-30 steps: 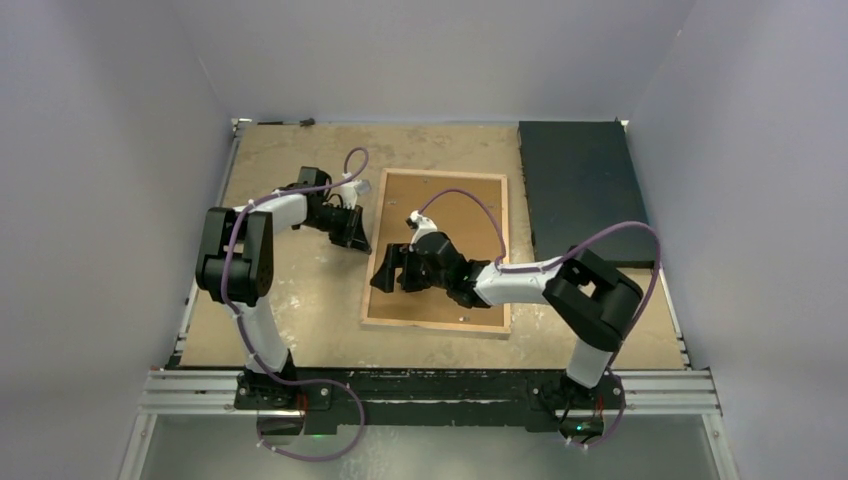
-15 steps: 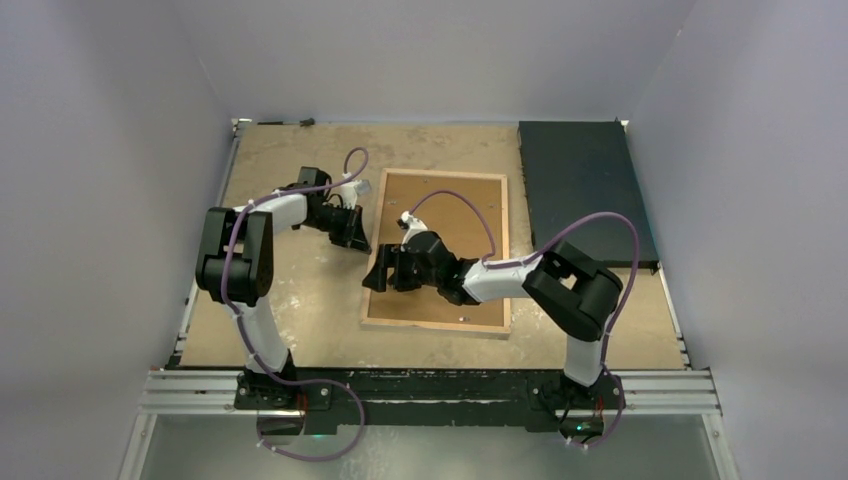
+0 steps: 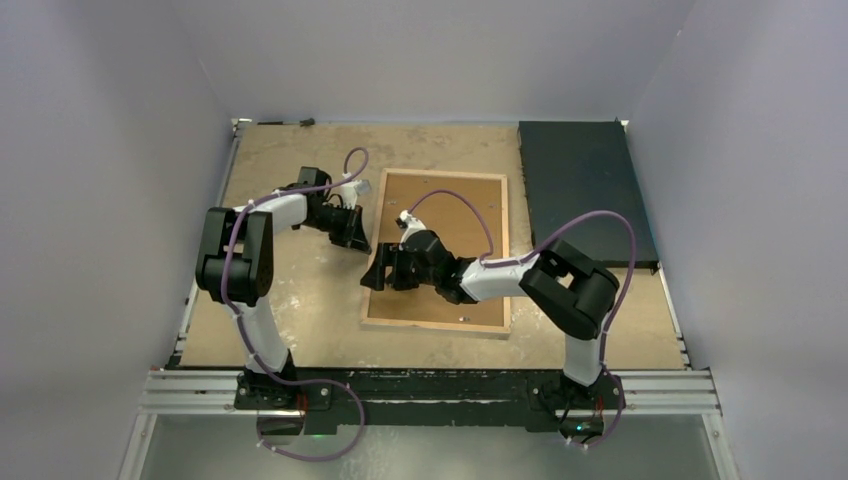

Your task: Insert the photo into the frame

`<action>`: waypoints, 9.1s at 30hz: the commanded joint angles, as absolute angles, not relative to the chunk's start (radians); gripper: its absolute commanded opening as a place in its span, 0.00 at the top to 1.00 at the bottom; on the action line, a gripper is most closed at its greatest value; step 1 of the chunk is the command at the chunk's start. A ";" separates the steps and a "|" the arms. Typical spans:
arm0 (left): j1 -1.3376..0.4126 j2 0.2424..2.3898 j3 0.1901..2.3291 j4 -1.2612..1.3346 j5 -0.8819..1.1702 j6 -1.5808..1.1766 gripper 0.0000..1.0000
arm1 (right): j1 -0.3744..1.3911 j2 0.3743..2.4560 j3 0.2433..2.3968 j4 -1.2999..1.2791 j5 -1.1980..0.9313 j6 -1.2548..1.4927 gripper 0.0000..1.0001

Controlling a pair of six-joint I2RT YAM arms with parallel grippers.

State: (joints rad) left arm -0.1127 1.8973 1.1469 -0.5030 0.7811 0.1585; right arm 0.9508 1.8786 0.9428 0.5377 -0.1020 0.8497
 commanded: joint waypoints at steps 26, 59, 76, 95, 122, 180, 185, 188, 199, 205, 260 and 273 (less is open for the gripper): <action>-0.128 1.878 1.145 -0.545 0.731 0.213 1.00 | 0.957 1.943 1.000 0.584 -0.193 0.818 0.25; -0.130 1.854 1.158 -0.569 0.718 0.215 1.00 | 0.951 1.826 0.927 0.540 -0.196 0.772 0.26; -0.130 1.845 1.162 -0.575 0.720 0.210 1.00 | 0.974 1.920 0.920 0.623 -0.179 0.862 0.28; -0.131 1.833 1.159 -0.587 0.722 0.221 1.00 | 0.984 1.957 0.973 0.603 -0.083 0.870 0.30; -0.084 2.035 1.429 -0.429 0.770 -0.063 0.68 | 0.692 1.780 1.168 0.404 -0.176 0.638 0.15; -0.089 2.129 1.377 -0.356 0.761 -0.058 1.00 | 0.583 2.257 1.516 0.502 -0.449 0.616 0.19; -0.089 2.127 1.377 -0.362 0.761 -0.053 1.00 | 0.586 2.265 1.523 0.502 -0.466 0.618 0.19; -0.089 2.125 1.377 -0.364 0.762 -0.052 1.00 | 0.591 2.271 1.526 0.504 -0.475 0.625 0.20; -0.090 2.118 1.376 -0.370 0.764 -0.049 1.00 | 0.597 2.309 1.553 0.518 -0.483 0.653 0.20; -0.089 2.118 1.373 -0.373 0.766 -0.046 1.00 | 0.597 2.333 1.572 0.526 -0.482 0.680 0.20; -0.086 2.098 1.357 -0.399 0.767 -0.024 1.00 | 0.561 2.356 1.537 0.619 -0.530 0.724 0.21; -0.087 2.095 1.360 -0.404 0.768 -0.021 1.00 | 0.566 2.369 1.557 0.607 -0.501 0.735 0.21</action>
